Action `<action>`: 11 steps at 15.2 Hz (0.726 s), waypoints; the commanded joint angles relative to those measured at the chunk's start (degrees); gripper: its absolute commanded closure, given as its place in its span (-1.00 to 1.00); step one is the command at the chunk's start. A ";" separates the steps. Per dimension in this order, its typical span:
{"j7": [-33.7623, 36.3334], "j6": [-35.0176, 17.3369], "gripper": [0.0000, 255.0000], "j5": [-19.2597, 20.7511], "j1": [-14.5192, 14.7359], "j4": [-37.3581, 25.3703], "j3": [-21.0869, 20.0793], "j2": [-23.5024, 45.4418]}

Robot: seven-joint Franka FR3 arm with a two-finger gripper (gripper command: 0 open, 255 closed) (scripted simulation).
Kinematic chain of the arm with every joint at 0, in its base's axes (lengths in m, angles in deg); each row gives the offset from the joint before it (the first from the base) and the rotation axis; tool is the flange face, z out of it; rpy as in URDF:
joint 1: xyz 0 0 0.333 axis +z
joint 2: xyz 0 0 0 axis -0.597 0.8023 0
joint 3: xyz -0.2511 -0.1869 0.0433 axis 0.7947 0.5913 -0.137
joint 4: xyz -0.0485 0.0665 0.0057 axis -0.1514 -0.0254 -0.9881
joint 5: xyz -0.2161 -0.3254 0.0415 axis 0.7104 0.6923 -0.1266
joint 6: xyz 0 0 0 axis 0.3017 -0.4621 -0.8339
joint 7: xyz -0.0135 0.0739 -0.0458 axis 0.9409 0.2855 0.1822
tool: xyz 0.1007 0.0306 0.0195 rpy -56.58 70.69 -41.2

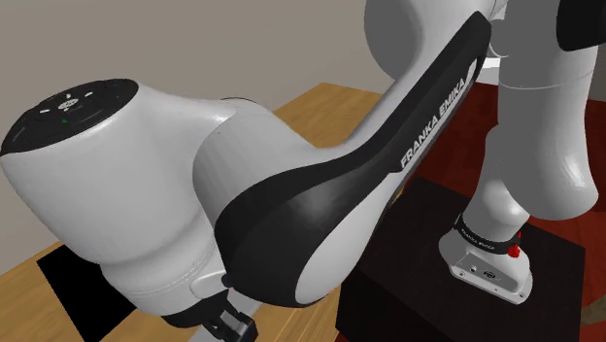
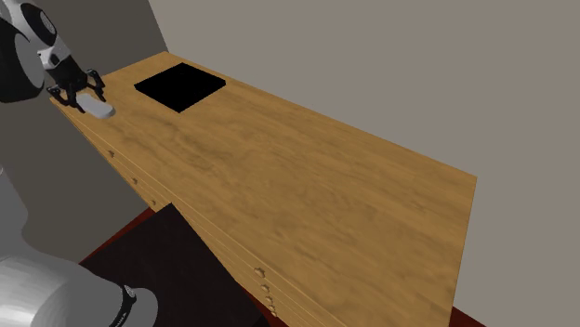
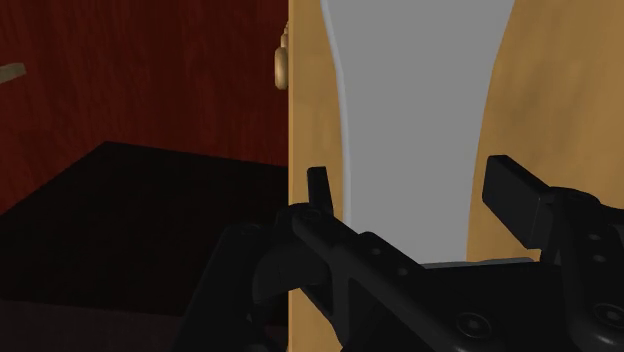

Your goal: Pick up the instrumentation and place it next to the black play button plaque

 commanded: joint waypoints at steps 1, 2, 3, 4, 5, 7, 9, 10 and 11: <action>0.46 -1.29 1.00 0.58 0.25 0.77 0.26 0.64; 0.63 -1.92 1.00 0.84 0.32 1.20 0.40 0.93; 0.80 -2.56 1.00 1.10 0.39 1.61 0.54 1.22; 0.98 -3.18 1.00 1.38 0.47 2.01 0.69 1.53; 1.17 -3.80 1.00 1.66 0.56 2.39 0.84 1.85; 1.55 -5.02 1.00 2.25 0.76 3.11 1.17 2.51; 1.95 -6.23 1.00 2.87 0.98 3.78 1.52 3.21; 2.16 -6.82 1.00 3.19 1.10 4.09 1.71 3.57; 2.36 -7.41 1.00 3.52 1.22 4.39 1.91 3.95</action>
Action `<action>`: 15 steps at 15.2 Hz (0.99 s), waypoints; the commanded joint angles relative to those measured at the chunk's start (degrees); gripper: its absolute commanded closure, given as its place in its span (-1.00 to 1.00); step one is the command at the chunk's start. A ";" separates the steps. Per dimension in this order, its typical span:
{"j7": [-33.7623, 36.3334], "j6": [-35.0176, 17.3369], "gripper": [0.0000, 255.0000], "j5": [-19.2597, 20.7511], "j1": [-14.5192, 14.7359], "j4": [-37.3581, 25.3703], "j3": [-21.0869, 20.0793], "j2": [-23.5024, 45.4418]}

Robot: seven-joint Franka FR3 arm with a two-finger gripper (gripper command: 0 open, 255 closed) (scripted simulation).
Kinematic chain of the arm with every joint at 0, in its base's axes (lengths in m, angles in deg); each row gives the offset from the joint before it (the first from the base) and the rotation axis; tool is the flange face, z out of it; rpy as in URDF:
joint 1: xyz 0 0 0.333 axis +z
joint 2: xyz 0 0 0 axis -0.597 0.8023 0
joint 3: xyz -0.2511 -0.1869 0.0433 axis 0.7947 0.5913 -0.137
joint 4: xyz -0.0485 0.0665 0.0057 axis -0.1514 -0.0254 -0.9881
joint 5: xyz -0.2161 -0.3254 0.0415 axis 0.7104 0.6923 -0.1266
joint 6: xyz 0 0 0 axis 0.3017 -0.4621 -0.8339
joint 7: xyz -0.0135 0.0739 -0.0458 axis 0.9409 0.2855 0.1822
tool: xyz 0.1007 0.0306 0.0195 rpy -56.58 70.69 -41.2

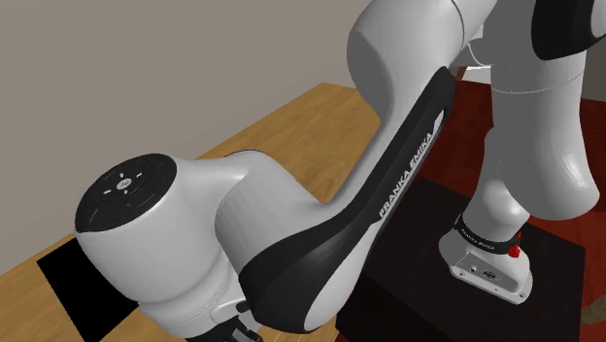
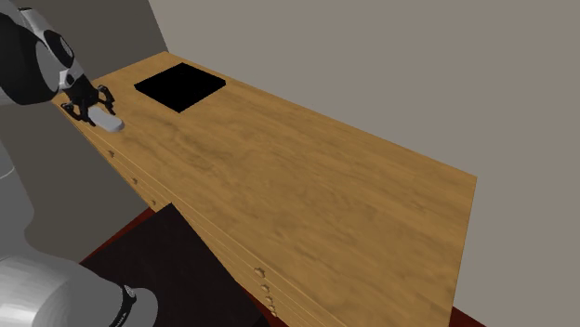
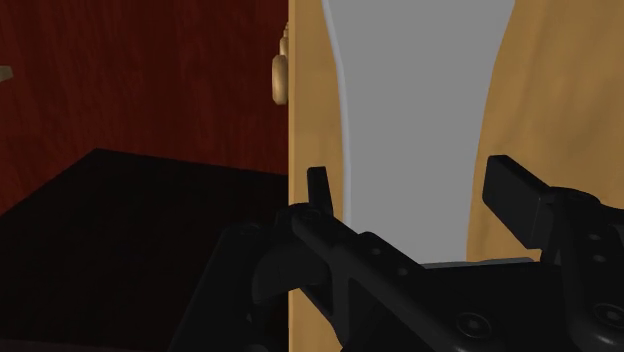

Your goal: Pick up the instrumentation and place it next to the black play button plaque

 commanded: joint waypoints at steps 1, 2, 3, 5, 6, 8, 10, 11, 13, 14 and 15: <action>0.48 -1.14 1.00 0.74 0.36 0.40 0.43 0.88; 0.69 -1.72 1.00 1.07 0.50 0.67 0.63 1.27; 0.90 -2.28 1.00 1.41 0.64 0.92 0.85 1.66; 0.90 -2.28 1.00 1.41 0.64 0.92 0.85 1.65; 0.90 -2.28 1.00 1.41 0.64 0.92 0.85 1.65; 0.90 -2.28 1.00 1.41 0.64 0.92 0.85 1.65; 0.90 -2.28 1.00 1.41 0.64 0.92 0.85 1.65; 0.90 -2.28 -1.00 1.40 0.64 0.92 0.85 1.65; 0.90 -2.28 -1.00 1.40 0.64 0.93 0.85 1.65; 0.90 -2.28 -1.00 1.41 0.64 0.93 0.85 1.65; 0.90 -2.28 -1.00 1.41 0.64 0.93 0.85 1.65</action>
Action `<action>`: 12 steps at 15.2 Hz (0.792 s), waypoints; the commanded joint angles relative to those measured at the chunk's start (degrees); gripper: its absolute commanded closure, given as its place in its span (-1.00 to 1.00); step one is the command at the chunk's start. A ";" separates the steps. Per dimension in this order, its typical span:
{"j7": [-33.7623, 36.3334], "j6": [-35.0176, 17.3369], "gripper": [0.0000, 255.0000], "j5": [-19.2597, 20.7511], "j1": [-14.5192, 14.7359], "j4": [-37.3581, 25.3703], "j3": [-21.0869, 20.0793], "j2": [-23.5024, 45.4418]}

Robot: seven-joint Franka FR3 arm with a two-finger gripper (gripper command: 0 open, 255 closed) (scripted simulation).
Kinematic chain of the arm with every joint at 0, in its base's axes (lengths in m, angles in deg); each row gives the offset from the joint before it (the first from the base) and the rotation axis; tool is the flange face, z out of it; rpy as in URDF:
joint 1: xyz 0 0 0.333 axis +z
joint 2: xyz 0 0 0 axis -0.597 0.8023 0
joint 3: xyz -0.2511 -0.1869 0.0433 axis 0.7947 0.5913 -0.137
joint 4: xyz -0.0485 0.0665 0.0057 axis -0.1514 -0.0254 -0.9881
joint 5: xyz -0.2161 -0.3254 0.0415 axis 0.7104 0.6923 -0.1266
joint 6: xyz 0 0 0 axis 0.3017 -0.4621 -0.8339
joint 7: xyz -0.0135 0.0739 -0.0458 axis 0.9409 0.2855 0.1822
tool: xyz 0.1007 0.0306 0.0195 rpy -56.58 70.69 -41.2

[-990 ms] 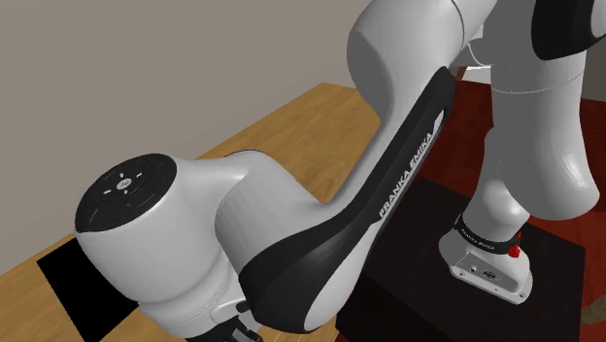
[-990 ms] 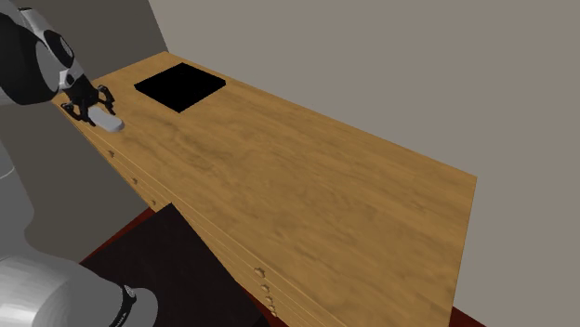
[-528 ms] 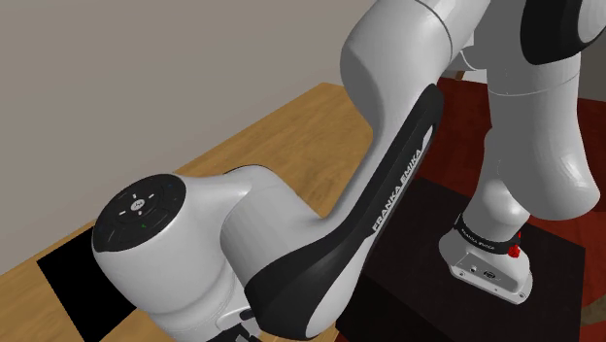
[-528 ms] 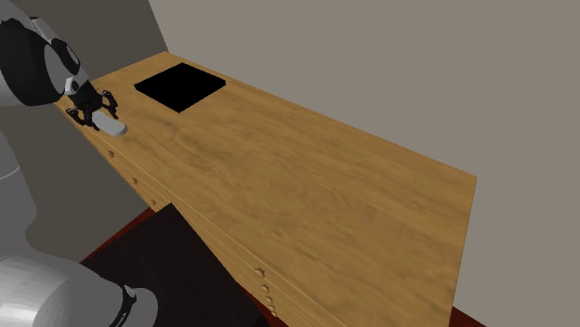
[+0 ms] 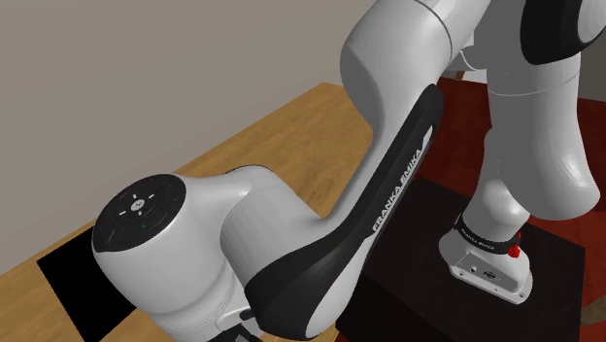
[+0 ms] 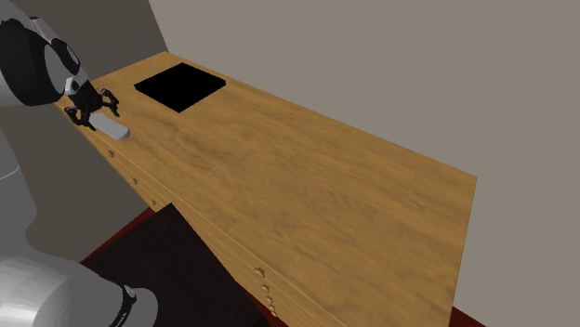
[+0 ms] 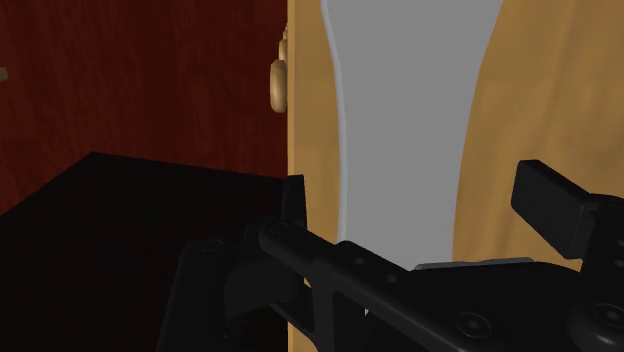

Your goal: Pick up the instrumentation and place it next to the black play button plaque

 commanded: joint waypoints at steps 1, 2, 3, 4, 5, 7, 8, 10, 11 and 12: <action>0.00 0.00 -1.00 0.00 0.00 0.00 0.00 0.00; -0.53 1.42 -1.00 -0.86 -0.36 -0.62 -0.54 -1.01; -1.04 2.87 -1.00 -1.69 -0.70 -1.31 -1.05 -1.98; -1.53 4.36 -1.00 -2.48 -0.99 -2.10 -1.51 -2.89; -1.90 5.55 -1.00 -3.07 -1.19 -2.78 -1.84 -3.56; -1.91 5.55 -1.00 -3.07 -1.20 -2.77 -1.84 -3.57; -1.91 5.55 -1.00 -3.07 -1.19 -2.78 -1.84 -3.57; -1.91 5.55 -1.00 -3.07 -1.19 -2.78 -1.84 -3.56; -1.91 5.55 -1.00 -3.07 -1.19 -2.78 -1.84 -3.56; -1.91 5.55 -1.00 -3.07 -1.19 -2.78 -1.84 -3.56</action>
